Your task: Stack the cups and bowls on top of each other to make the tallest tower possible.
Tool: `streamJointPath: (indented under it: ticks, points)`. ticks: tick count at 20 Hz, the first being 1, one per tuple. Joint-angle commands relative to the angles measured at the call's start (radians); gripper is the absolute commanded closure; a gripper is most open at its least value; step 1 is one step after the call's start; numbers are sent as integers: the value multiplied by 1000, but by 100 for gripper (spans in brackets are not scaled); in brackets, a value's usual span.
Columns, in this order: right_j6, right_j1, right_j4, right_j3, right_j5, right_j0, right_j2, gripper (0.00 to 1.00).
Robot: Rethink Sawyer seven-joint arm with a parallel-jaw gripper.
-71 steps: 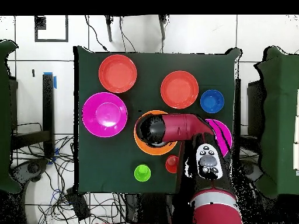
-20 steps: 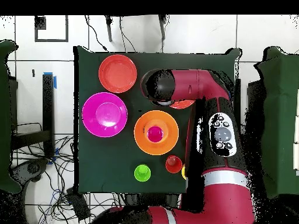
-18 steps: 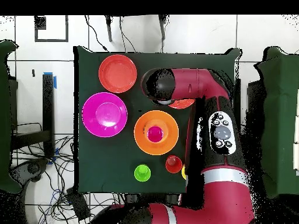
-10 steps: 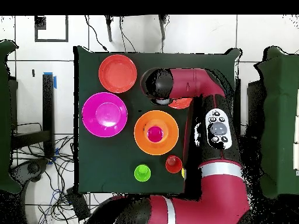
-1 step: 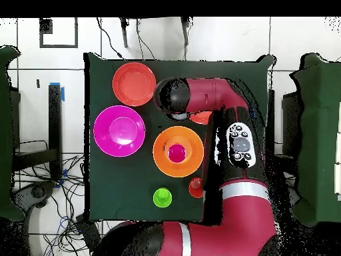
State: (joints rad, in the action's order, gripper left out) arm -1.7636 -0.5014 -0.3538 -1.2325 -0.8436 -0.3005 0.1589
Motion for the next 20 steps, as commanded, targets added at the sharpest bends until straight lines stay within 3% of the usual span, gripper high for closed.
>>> streamJointPath:
  ticks: [1, 12, 17, 20]
  points:
    - [63, 25, -1, -44, -36, 4, 73, 0]
    - [100, 62, -28, -45, 32, -29, 81, 0]
    - [96, 97, -38, -3, 34, -25, 79, 0]
    - [50, 56, -24, -29, 13, -1, 59, 0]
